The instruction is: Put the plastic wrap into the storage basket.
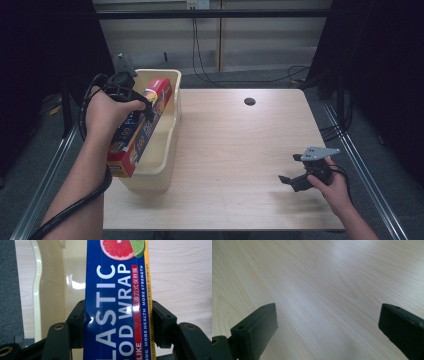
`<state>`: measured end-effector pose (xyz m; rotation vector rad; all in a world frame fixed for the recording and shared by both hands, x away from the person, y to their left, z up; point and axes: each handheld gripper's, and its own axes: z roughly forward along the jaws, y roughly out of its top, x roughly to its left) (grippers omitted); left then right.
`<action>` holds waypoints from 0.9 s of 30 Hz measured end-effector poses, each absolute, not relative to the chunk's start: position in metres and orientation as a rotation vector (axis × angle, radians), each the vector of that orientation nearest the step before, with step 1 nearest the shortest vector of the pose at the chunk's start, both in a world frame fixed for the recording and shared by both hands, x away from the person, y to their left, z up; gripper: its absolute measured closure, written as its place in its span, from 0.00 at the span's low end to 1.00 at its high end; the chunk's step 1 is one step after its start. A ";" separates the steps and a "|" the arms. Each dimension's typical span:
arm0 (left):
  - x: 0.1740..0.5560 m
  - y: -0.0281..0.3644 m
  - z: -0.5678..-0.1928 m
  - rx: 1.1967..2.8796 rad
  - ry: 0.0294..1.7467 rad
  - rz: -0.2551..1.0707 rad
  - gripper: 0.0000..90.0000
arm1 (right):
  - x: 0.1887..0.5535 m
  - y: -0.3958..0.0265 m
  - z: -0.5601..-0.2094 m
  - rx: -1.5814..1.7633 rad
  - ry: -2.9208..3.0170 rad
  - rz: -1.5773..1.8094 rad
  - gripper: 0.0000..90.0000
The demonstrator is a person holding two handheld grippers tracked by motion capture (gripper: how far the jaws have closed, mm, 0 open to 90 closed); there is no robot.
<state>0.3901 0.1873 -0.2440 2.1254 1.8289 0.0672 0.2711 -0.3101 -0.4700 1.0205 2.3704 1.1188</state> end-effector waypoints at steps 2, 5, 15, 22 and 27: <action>0.391 0.187 -0.246 2.120 1.842 0.065 0.45 | 0.271 -0.310 -0.470 1.020 2.372 1.119 0.02; 0.392 0.188 -0.251 2.133 1.843 0.075 0.45 | 0.271 -0.310 -0.470 1.019 2.371 1.116 0.02; 0.397 0.188 -0.266 2.127 1.873 0.054 0.45 | 0.271 -0.310 -0.470 1.019 2.371 1.124 0.02; 0.400 0.185 -0.276 2.113 1.901 0.024 0.45 | 0.271 -0.311 -0.470 1.017 2.370 1.126 0.02; 0.402 0.183 -0.281 2.120 1.907 0.014 0.45 | 0.270 -0.312 -0.469 1.014 2.366 1.123 0.02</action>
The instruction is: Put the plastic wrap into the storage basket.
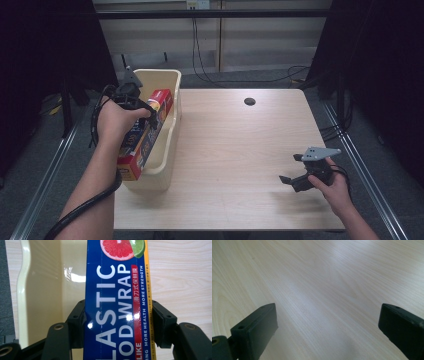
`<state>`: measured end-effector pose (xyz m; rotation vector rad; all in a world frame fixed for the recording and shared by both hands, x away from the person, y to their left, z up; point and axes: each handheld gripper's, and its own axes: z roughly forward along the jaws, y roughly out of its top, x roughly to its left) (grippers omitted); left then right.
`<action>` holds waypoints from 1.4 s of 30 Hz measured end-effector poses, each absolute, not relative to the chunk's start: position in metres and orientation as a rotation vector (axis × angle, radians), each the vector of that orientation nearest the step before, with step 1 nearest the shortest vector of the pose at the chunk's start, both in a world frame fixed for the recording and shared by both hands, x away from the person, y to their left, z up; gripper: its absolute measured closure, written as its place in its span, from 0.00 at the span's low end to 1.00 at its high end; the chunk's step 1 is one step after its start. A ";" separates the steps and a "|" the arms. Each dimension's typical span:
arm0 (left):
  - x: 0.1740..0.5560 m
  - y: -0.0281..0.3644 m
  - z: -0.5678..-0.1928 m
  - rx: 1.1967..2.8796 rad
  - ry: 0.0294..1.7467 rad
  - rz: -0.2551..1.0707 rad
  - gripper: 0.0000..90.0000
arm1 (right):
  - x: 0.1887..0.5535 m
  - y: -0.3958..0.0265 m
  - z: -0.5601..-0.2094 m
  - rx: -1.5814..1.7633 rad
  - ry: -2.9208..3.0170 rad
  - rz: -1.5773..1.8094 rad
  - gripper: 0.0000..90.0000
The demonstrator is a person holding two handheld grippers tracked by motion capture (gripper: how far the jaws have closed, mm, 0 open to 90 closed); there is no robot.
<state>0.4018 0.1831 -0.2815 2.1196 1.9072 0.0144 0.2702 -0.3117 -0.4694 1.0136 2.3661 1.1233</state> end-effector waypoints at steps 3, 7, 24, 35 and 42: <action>0.403 0.183 -0.284 2.123 1.903 0.015 0.45 | 0.270 -0.312 -0.470 1.017 2.366 1.116 0.02; 0.404 0.182 -0.287 2.124 1.905 0.006 0.45 | 0.270 -0.312 -0.469 1.016 2.366 1.120 0.02; 0.406 0.182 -0.302 2.117 1.934 -0.032 0.45 | 0.269 -0.313 -0.469 1.014 2.371 1.127 0.02; 0.409 0.180 -0.312 2.117 1.952 -0.051 0.45 | 0.269 -0.313 -0.470 1.016 2.367 1.121 0.02; 0.409 0.179 -0.318 2.116 1.962 -0.076 0.45 | 0.269 -0.313 -0.470 1.015 2.368 1.120 0.02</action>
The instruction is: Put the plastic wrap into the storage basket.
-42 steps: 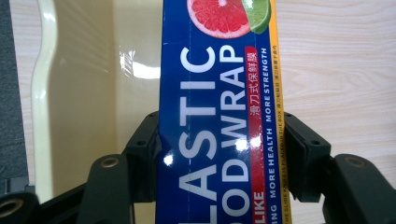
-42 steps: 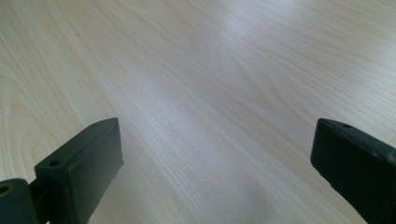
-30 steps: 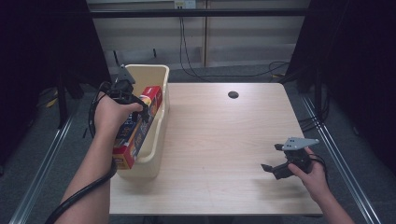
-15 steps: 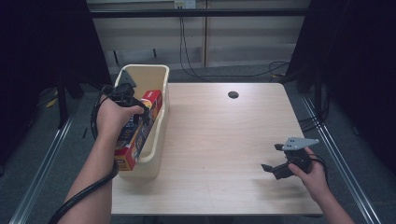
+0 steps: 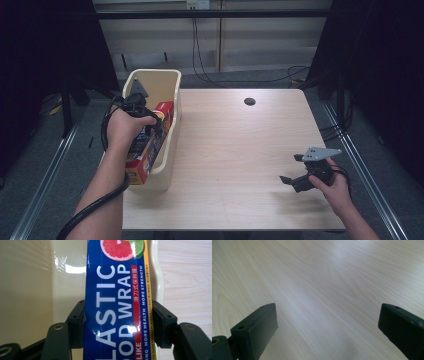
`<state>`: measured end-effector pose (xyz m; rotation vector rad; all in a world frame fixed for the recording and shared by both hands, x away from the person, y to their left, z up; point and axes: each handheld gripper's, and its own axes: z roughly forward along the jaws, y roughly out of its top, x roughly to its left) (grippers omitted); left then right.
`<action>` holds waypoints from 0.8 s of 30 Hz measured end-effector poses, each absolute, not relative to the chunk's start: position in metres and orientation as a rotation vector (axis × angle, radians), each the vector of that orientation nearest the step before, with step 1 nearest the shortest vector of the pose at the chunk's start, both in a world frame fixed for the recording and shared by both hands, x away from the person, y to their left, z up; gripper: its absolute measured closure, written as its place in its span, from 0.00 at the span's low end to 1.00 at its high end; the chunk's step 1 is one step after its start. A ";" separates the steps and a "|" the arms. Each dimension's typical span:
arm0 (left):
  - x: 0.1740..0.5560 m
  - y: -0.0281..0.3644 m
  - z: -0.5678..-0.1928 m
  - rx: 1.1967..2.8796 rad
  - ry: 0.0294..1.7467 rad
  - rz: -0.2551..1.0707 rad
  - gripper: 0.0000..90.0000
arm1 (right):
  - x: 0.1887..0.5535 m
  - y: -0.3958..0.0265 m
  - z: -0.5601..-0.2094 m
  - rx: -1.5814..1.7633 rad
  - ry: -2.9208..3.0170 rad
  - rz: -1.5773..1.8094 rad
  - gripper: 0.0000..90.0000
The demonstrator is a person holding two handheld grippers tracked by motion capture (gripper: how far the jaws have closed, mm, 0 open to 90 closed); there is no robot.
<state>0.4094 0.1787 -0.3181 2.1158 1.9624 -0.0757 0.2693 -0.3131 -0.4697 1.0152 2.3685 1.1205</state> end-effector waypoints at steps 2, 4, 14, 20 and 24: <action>0.410 0.179 -0.320 2.114 1.963 -0.081 0.45 | 0.269 -0.313 -0.470 1.015 2.371 1.122 0.02; 0.410 0.179 -0.321 2.115 1.961 -0.082 0.45 | 0.269 -0.313 -0.470 1.015 2.368 1.117 0.02; 0.412 0.179 -0.327 2.124 1.979 -0.086 0.45 | 0.269 -0.313 -0.470 1.014 2.369 1.112 0.02; 0.413 0.179 -0.330 2.111 1.985 -0.100 0.45 | 0.269 -0.313 -0.470 1.014 2.368 1.112 0.02; 0.414 0.178 -0.333 2.120 1.985 -0.094 0.45 | 0.269 -0.312 -0.470 1.009 2.376 1.109 0.02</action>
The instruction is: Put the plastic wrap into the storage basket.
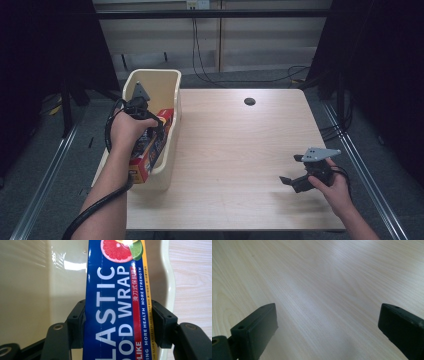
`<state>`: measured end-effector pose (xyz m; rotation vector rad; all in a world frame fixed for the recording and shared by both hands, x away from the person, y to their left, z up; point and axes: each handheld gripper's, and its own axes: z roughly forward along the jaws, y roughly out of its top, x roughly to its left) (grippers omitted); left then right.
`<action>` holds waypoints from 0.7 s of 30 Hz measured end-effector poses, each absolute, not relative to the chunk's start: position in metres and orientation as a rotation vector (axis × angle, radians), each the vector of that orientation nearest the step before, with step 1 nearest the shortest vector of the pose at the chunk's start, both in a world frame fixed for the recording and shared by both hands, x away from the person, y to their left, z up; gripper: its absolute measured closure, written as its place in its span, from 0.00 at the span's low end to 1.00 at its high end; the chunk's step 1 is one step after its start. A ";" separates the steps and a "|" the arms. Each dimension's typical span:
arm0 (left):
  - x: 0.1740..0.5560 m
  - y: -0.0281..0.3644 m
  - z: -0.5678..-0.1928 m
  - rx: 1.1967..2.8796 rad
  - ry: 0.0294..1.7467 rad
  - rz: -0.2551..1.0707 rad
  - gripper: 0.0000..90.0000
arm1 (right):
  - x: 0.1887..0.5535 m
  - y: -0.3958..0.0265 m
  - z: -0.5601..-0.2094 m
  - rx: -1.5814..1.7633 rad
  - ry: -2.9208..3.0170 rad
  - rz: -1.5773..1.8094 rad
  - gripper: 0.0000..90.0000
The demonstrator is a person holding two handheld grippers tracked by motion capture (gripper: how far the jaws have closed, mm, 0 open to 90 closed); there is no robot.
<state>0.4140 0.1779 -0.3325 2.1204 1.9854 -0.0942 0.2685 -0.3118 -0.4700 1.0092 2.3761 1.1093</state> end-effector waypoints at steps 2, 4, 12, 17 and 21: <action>0.414 0.177 -0.334 2.117 1.990 -0.103 0.45 | 0.269 -0.312 -0.470 1.004 2.375 1.112 0.02; 0.415 0.176 -0.335 2.122 1.989 -0.103 0.45 | 0.269 -0.312 -0.470 1.010 2.370 1.111 0.02; 0.416 0.176 -0.338 2.111 1.998 -0.110 0.44 | 0.269 -0.312 -0.470 1.006 2.371 1.106 0.02; 0.416 0.176 -0.339 2.114 2.006 -0.110 0.44 | 0.269 -0.312 -0.470 1.005 2.372 1.104 0.02; 0.416 0.176 -0.339 2.121 2.002 -0.108 0.44 | 0.269 -0.312 -0.470 1.006 2.370 1.105 0.02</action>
